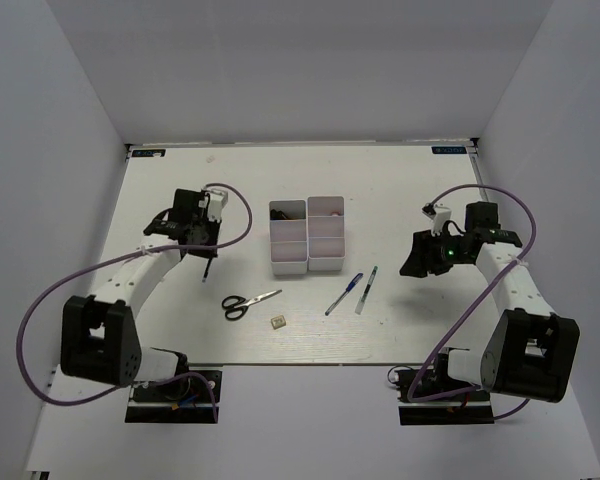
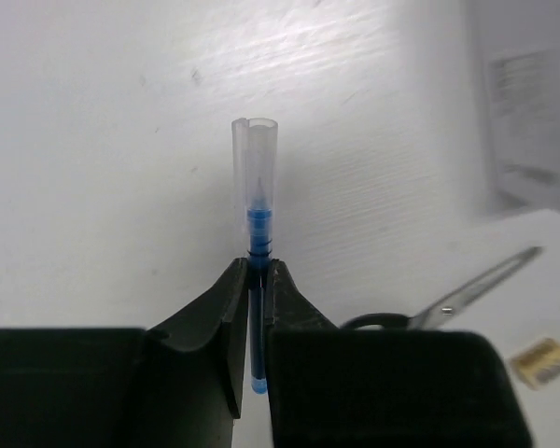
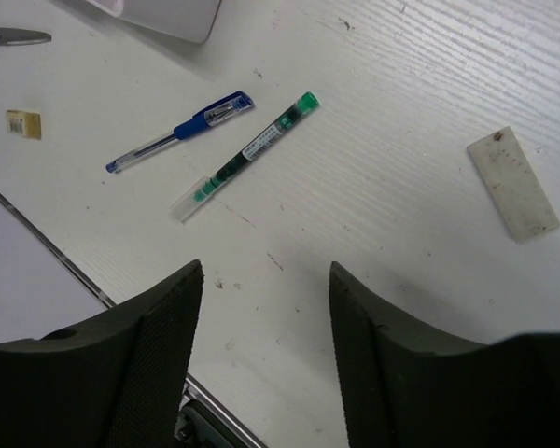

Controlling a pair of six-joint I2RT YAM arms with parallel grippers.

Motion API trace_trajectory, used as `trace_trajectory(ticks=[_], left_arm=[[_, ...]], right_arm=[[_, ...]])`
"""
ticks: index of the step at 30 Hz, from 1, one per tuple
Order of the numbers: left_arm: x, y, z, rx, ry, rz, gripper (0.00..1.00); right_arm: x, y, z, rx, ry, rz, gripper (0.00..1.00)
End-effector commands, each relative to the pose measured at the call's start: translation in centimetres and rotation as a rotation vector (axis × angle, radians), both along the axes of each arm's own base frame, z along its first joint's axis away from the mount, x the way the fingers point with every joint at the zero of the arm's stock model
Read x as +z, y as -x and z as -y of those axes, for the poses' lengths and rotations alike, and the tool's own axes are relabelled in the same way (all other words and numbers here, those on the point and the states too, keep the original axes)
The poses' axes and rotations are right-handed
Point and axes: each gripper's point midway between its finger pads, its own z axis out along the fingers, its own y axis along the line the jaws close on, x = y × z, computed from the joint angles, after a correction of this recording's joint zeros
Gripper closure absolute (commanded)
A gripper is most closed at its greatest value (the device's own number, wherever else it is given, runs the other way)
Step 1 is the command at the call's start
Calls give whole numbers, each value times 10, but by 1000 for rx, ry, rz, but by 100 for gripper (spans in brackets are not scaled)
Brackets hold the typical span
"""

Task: Sort the stationery into containers
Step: Pick up the pen from the center of the board, then place the pen in the storage box.

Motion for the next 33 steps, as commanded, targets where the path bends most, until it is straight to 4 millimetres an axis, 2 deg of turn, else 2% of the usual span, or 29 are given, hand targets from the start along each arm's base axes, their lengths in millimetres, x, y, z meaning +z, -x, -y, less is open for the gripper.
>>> trace_trajectory(ticks=[1,4,10,25,28,29,30,32,33], left_arm=[[54,-6,40,-59,182,124,99],[69,-4,56,-76,243,159,99],[83,-1,75,-106,295,170,99],[88,5,108,-179,327,170,99],[97,2,121,-213,344,215,99],[108,-9,126,-224,354,282,99],[113,-8,136,-255,360,313,99],[122,-19,143,-278,371,427,99],[137,-24,158,-314,406,510,99]], right_arm=[[2,2,-2,8,-16,14,42],[-1,4,-3,6,-26,-6,47],[-2,3,-2,2,-22,-5,47],[-4,3,-2,-8,-21,-14,46],[-5,2,-2,-10,-22,-15,46],[-6,3,-2,-12,-22,-19,46],[-7,3,-2,-12,-26,-24,46],[-6,3,-3,-9,-27,-24,46],[-7,4,-3,-9,-29,-30,46]])
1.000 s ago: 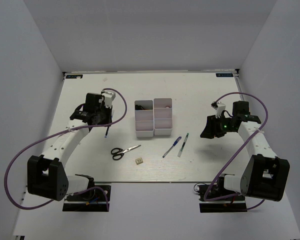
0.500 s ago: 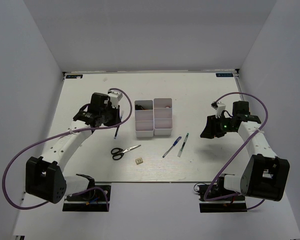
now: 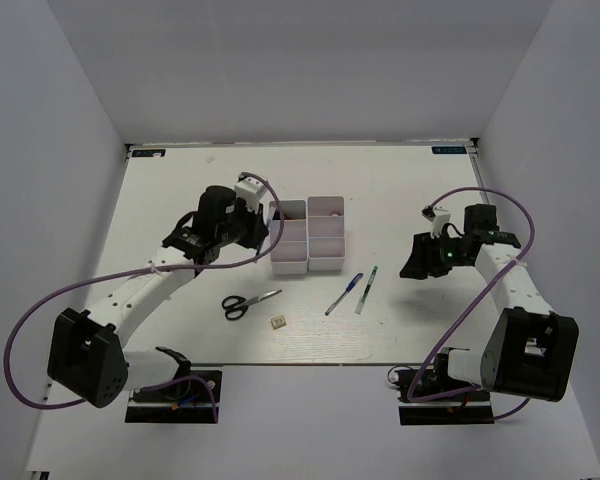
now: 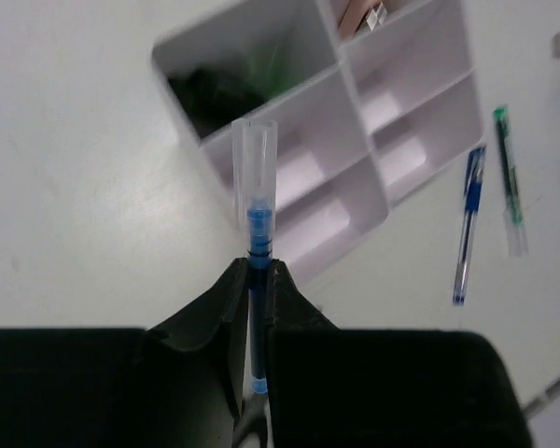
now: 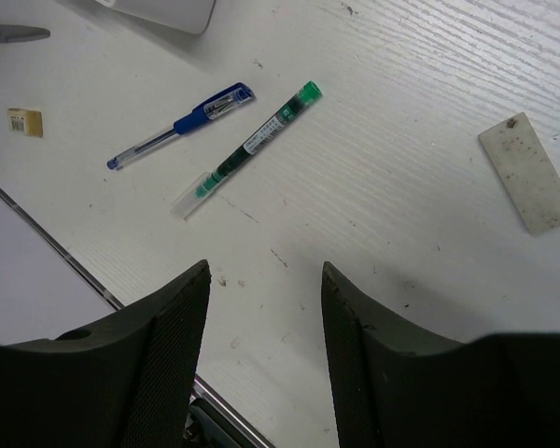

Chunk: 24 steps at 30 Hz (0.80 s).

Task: Sort the stationery into containers
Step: Place the pen in the storage box.

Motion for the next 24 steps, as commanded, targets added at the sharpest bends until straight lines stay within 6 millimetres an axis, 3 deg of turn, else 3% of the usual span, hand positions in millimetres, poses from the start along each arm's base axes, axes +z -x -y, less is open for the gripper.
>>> trace_trajectory(ticks=[1,3,5,6,7,8,9,10,13,18,24], left_arm=[[60,-29,34,-54,138,333,99],[83,-36,55,-92,201,458,99],[78,-44,67,-125,210,455,99],[93,-48,75,-150,235,490,99],[91,-50,79,-164,240,492,99],[77,-52,88,-205,239,468,99],[85,-56,92,-214,253,512,99],[73,-60,95,-222,246,497,99],[71,-66,101,-262,237,565,99],[53,-68,105,-282,234,552,99],[33,-63,99,-282,207,540,97]], right_arm=[[-1,-1,-2,0,-21,-2,46],[-3,-1,-1,-3,-16,-9,46],[-4,-1,0,-2,-13,-7,46],[-6,0,0,-2,-13,-13,46],[-6,0,0,-1,-14,-14,46],[-6,-1,0,-2,-14,-13,46],[-7,0,0,-1,-13,-17,46],[-8,0,0,-1,-15,-21,46],[-7,-1,0,1,-11,-16,44],[-10,-1,1,2,-10,-23,44],[-11,-1,0,11,-15,-27,38]])
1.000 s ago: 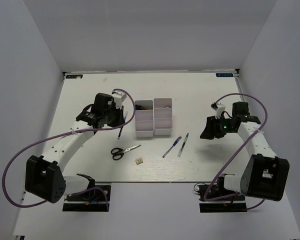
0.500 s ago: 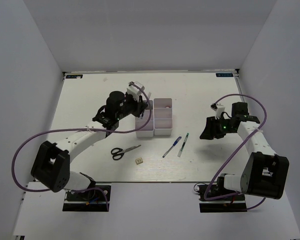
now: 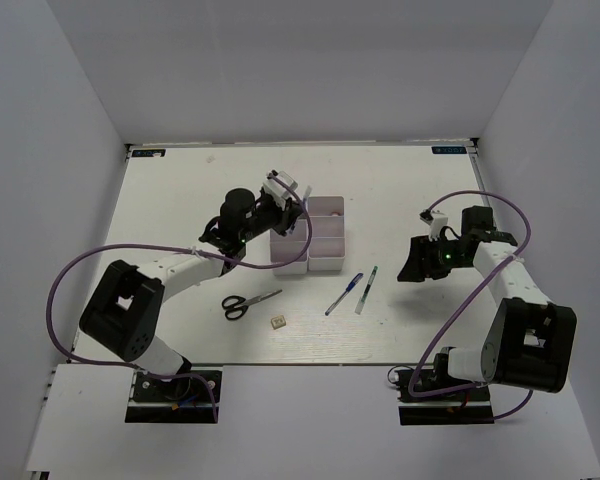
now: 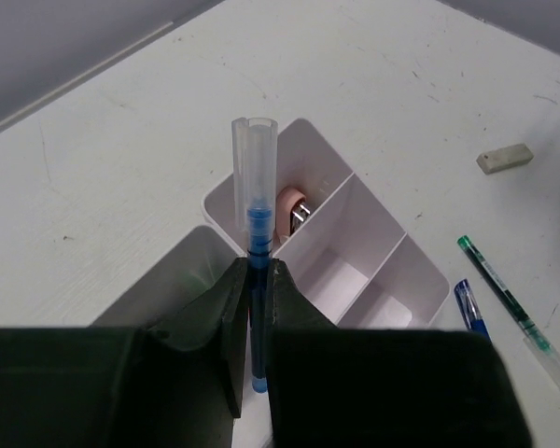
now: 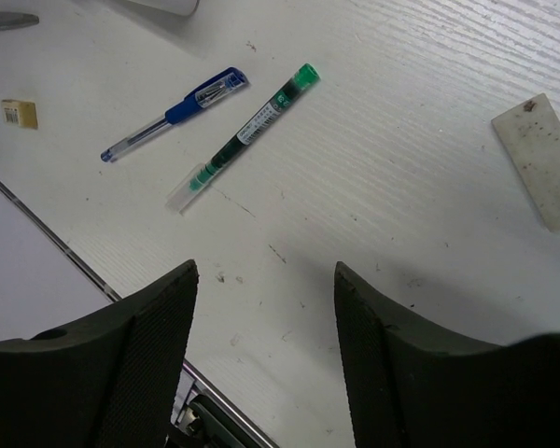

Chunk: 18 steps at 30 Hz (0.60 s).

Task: Sort the stationery into containers
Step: Place the pen in the storage box.

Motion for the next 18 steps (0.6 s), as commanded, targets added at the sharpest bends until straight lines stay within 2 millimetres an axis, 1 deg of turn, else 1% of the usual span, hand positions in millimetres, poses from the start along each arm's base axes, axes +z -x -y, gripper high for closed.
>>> trace_trajectory(ticks=[1,3,4,5,7,9,11,12,14,15,17,18], left_arm=[[1,5,-1,-20,4,39,95],[-6,7,-4,-14,-7,27,94],[-13,8,-6,-8,-15,16,91],[-14,9,-7,-9,-18,14,82],[-15,10,-8,-7,-20,10,80],[-13,11,-8,-4,-20,8,63],[-12,11,-8,-7,-24,7,54],[-5,11,-7,-12,-17,18,51],[-3,11,-8,-8,-23,14,43],[1,12,-8,-11,-22,20,40],[13,13,-9,-10,-13,42,40],[17,14,-9,-9,-3,42,44]], right_arm=[[3,-4,-1,17,-15,29,36],[4,-4,-2,19,-19,31,34],[4,-3,-2,21,-22,28,34],[5,-3,-3,23,-24,31,34],[6,-3,-3,25,-26,34,33],[8,-3,-4,32,-30,38,31],[9,-1,-4,33,-30,35,31],[8,-1,-4,32,-27,32,31],[8,-2,-4,32,-20,33,31],[9,-2,-3,29,-19,33,31],[9,-2,-3,23,-14,28,33],[8,-2,-3,19,-7,22,35]])
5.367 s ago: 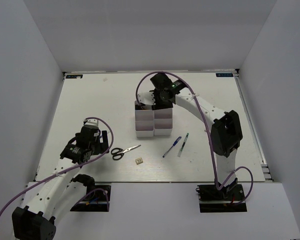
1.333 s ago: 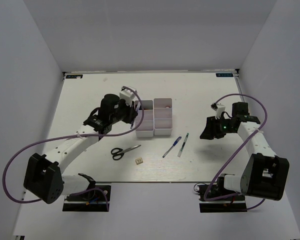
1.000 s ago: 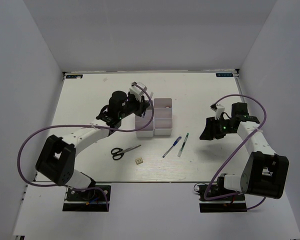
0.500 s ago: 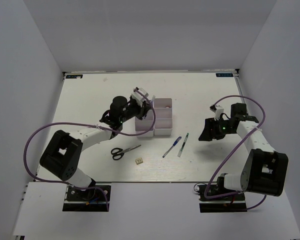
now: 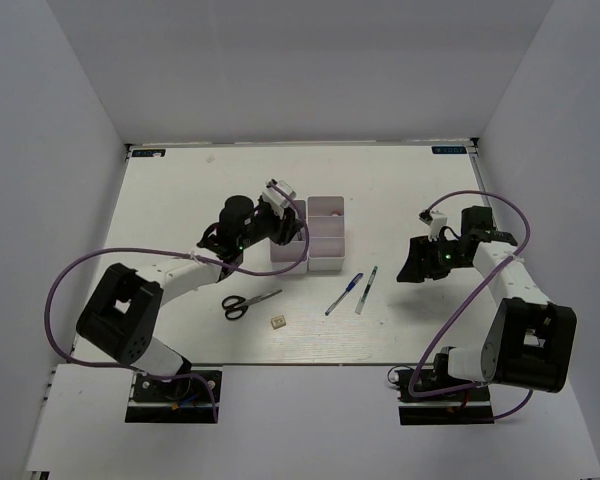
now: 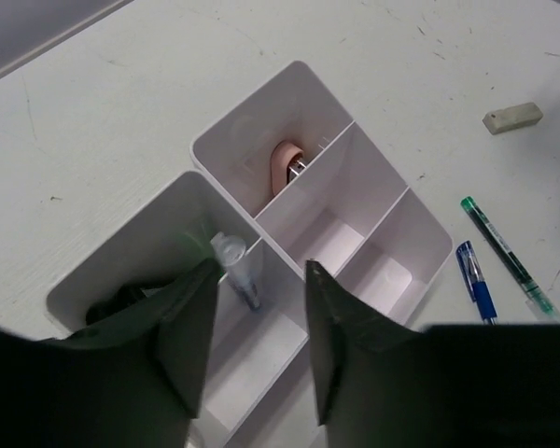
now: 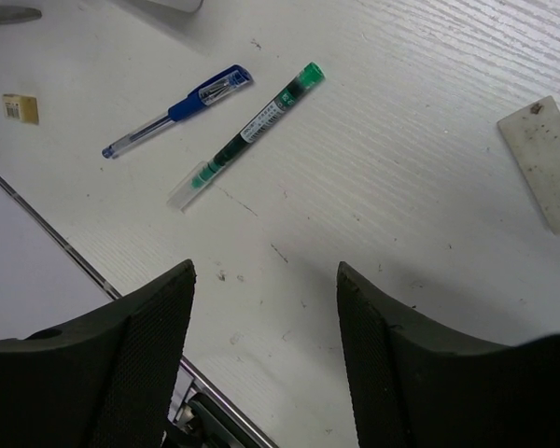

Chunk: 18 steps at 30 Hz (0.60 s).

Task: Sort the stationery into containers
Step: Place the pen in the storage box.

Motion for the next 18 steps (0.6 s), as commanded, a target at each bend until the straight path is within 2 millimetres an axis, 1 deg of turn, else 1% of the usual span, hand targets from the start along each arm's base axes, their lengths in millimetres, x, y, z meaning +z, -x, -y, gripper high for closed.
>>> trace_trajectory(ticks=[1,2,3,4,5,6,7,8,9,10,11,12,13,14,15,16,17,18], left_arm=[[60,8,2,-14,75,102,50],[63,12,3,-20,75,100,62],[60,26,11,-49,61,70,81],[77,36,9,-55,63,74,87],[79,42,8,-46,55,55,91],[66,55,6,-38,4,-4,91],[75,77,1,-48,-4,-21,87],[69,82,-7,1,-33,-44,78],[63,96,-19,17,-55,-73,67],[49,104,-31,52,-103,-114,52],[49,119,-37,47,-104,-112,47],[39,131,-52,81,-108,-152,44],[27,140,-61,101,-133,-192,37],[24,151,-76,132,-112,-192,37],[13,156,-91,182,-136,-221,36],[2,163,-101,204,-163,-252,36],[-3,172,-111,217,-138,-249,36],[-14,179,-121,245,-165,-282,36]], right_arm=[[8,-4,-2,-2,0,12,37],[8,-3,-5,-3,2,4,42],[7,-5,-6,-6,21,-7,46],[7,-5,-9,-4,20,-16,50],[7,-5,-14,12,23,-23,53],[3,-2,-18,-10,45,-63,56],[-2,-5,-18,-27,48,-80,60],[-4,-2,-33,-12,50,-109,60],[-8,-7,-33,-28,72,-101,60],[-15,-9,-34,-39,92,-127,57],[-19,-6,-44,-34,91,-154,54],[-23,-11,-46,-62,101,-156,52],[-34,-16,-43,-88,152,-162,52],[-36,-18,-52,-112,149,-177,51],[-39,-22,-52,-131,162,-175,49],[-46,-25,-51,-156,196,-179,49],[-46,-29,-53,-165,197,-171,49],[-49,-32,-55,-196,201,-184,48]])
